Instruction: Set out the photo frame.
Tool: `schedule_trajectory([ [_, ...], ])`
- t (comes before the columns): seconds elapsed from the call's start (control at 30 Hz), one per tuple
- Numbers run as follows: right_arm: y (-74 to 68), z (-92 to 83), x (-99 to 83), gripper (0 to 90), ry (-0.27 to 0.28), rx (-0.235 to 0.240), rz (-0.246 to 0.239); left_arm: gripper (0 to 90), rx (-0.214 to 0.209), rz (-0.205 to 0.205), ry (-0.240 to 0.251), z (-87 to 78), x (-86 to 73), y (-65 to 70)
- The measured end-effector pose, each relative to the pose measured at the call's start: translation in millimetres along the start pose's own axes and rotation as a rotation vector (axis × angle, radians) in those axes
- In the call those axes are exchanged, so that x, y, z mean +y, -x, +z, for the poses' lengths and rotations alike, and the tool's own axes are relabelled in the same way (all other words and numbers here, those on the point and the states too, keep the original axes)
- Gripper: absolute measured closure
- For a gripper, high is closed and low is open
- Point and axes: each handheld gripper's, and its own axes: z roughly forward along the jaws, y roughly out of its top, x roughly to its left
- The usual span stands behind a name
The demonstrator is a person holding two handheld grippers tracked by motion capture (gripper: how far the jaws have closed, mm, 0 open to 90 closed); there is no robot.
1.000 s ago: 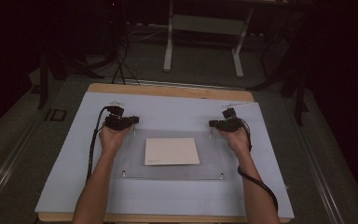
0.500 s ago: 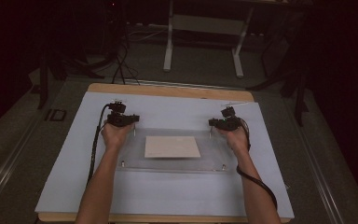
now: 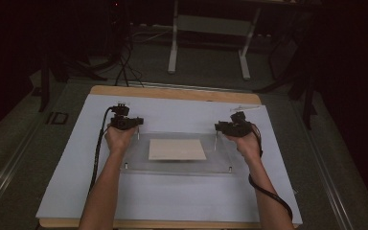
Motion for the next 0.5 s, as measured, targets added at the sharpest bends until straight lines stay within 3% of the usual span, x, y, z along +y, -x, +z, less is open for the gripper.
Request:
schedule_trajectory([
  [0.2,-21.3,-17.6,12.0,67.4,0.041,0.035,-0.048,83.9,0.0,-0.01,0.003,0.9,0.1,-0.4],
  [0.5,-59.7,-38.2,19.2,67.7,0.071,0.14,-0.07,83.8,0.005,-0.014,0.001,1.1,0.4,0.0],
])
